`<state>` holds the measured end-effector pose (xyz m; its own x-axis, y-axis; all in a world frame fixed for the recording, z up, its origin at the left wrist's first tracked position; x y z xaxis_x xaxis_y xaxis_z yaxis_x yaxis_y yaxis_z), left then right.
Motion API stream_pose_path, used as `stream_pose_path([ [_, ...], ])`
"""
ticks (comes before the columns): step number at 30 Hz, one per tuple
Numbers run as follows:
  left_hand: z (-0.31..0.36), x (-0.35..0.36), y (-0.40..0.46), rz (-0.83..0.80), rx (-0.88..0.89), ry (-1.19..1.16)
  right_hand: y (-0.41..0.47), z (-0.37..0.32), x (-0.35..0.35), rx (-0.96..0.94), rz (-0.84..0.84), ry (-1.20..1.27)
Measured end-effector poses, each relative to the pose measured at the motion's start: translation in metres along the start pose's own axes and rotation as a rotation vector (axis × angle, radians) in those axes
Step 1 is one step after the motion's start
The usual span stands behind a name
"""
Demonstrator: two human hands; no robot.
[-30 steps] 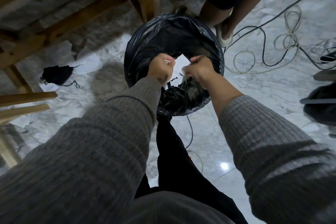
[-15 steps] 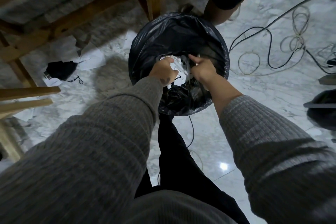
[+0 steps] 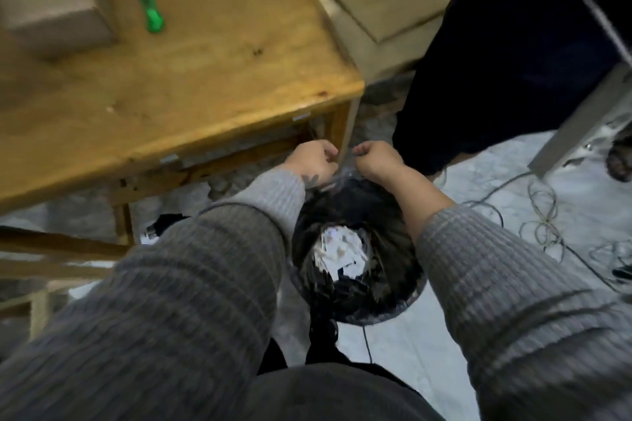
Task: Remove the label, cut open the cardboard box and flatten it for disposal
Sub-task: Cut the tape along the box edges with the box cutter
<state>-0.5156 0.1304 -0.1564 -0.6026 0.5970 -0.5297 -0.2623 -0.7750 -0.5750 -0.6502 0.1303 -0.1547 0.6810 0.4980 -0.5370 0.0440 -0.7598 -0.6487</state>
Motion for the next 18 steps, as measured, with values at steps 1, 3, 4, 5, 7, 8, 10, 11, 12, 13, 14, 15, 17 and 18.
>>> stream_pose_path([
  [1, 0.006, -0.022, -0.008, 0.027, 0.012, -0.006, -0.004, -0.023, -0.010, -0.028, 0.034, -0.017],
  [3, 0.011, -0.063, -0.022, 0.101, 0.025, -0.004, -0.009, -0.067, -0.024, -0.095, 0.070, -0.076],
  [4, 0.011, -0.083, -0.029, 0.152, 0.021, 0.000, -0.011, -0.089, -0.029, -0.132, 0.069, -0.109],
  [5, 0.009, -0.104, -0.036, 0.202, 0.015, -0.001, -0.013, -0.111, -0.031, -0.163, 0.066, -0.137],
  [7, 0.002, -0.142, -0.050, 0.274, 0.005, -0.014, -0.014, -0.152, -0.033, -0.213, 0.066, -0.176],
  [8, -0.004, -0.159, -0.056, 0.305, -0.001, -0.013, -0.015, -0.173, -0.032, -0.240, 0.068, -0.191],
  [10, -0.020, -0.194, -0.067, 0.362, -0.020, 0.009, -0.015, -0.211, -0.026, -0.296, 0.074, -0.225],
  [11, -0.029, -0.210, -0.070, 0.387, -0.028, 0.022, -0.014, -0.230, -0.021, -0.319, 0.074, -0.240],
  [12, -0.038, -0.226, -0.073, 0.409, -0.030, 0.031, -0.011, -0.247, -0.016, -0.339, 0.076, -0.256],
  [13, -0.047, -0.241, -0.074, 0.425, -0.030, 0.040, -0.008, -0.264, -0.010, -0.359, 0.076, -0.268],
  [14, -0.057, -0.256, -0.075, 0.433, -0.031, 0.051, -0.004, -0.281, -0.004, -0.375, 0.072, -0.276],
  [15, -0.066, -0.270, -0.075, 0.435, -0.032, 0.067, 0.001, -0.297, 0.003, -0.387, 0.070, -0.280],
  [17, -0.084, -0.298, -0.074, 0.436, -0.032, 0.086, 0.011, -0.327, 0.014, -0.392, 0.080, -0.277],
  [18, -0.094, -0.311, -0.073, 0.436, -0.032, 0.084, 0.017, -0.340, 0.020, -0.392, 0.089, -0.273],
])
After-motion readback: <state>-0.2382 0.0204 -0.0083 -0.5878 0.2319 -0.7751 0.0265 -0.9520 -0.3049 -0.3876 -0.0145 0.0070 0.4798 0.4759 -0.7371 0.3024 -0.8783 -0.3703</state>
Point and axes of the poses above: each hand's wrist, its own y-axis towards the middle knuckle, its own x-axis out of the palm, z = x × y, the point moved 5 cm from there along y, towards the middle knuckle, and after that the axes turned 11 degrees about -z, right-handed, at the moved point
